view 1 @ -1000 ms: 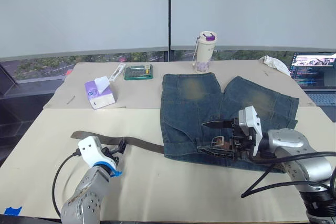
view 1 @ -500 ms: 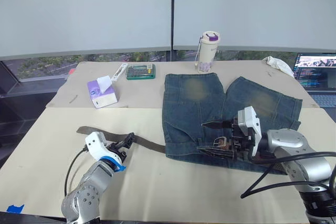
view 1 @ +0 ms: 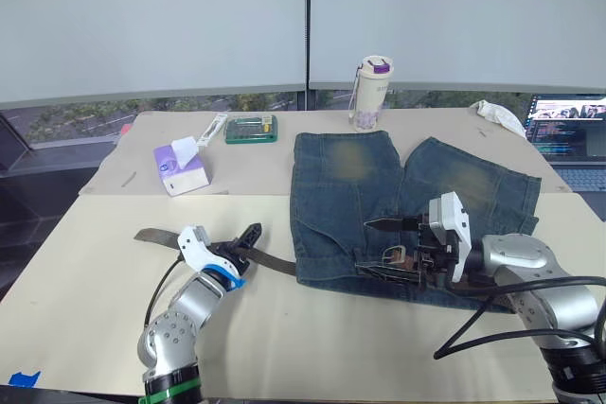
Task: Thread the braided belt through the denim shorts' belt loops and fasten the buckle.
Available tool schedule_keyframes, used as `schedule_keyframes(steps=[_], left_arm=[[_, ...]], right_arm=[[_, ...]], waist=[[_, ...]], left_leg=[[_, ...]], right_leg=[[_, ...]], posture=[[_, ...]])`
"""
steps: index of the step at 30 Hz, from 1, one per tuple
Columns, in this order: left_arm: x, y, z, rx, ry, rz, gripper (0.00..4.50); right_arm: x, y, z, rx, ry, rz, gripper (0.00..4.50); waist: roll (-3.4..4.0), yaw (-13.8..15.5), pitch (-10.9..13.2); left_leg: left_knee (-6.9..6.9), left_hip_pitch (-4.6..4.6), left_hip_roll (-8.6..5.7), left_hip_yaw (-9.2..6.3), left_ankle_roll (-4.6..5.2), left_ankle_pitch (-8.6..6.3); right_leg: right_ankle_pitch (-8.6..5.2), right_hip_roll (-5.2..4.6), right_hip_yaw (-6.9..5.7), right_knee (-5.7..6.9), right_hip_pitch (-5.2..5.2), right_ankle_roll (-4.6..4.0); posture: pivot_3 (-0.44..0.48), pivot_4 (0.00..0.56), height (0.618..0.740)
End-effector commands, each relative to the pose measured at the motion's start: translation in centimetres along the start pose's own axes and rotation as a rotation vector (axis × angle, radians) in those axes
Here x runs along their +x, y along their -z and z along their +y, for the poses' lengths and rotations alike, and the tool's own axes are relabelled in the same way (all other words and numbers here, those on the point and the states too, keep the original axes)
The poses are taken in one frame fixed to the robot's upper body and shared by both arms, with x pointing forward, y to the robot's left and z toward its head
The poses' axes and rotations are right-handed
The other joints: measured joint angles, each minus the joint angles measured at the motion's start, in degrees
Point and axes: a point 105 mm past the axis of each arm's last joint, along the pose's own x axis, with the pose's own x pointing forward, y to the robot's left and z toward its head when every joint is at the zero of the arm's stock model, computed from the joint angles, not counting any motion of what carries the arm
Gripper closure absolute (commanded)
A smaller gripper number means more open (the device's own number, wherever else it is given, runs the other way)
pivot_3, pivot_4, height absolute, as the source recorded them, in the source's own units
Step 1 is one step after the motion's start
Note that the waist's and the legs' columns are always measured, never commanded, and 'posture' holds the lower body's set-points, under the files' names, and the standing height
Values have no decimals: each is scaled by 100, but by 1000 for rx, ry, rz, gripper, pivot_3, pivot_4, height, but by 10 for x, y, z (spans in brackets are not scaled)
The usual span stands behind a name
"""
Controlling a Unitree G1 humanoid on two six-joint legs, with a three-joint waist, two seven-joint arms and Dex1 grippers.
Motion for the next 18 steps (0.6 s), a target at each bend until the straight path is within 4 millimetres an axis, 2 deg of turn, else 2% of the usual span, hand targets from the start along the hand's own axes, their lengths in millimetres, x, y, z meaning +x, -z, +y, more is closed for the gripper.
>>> schedule_keyframes(steps=[1,8,18], left_arm=[[4,-28,40,-67,-182,-143,0],[11,-69,59,-94,-255,-286,0],[11,-112,74,-34,-312,-401,0]], right_arm=[[-2,-14,0,-58,12,-35,29],[0,-15,-1,-60,17,-40,29],[2,-18,-1,-64,27,-57,29]], waist=[[0,-47,0],[0,-220,0],[9,-242,-6]], left_leg=[[0,-1,1,-1,-2,1],[-9,6,22,-2,-19,1],[-14,8,19,-3,-19,1]], right_leg=[[0,1,-1,0,-1,0],[0,9,0,8,-5,-1],[0,10,-1,9,-13,-1]], posture=[[0,150,740],[0,150,740],[0,150,740]])
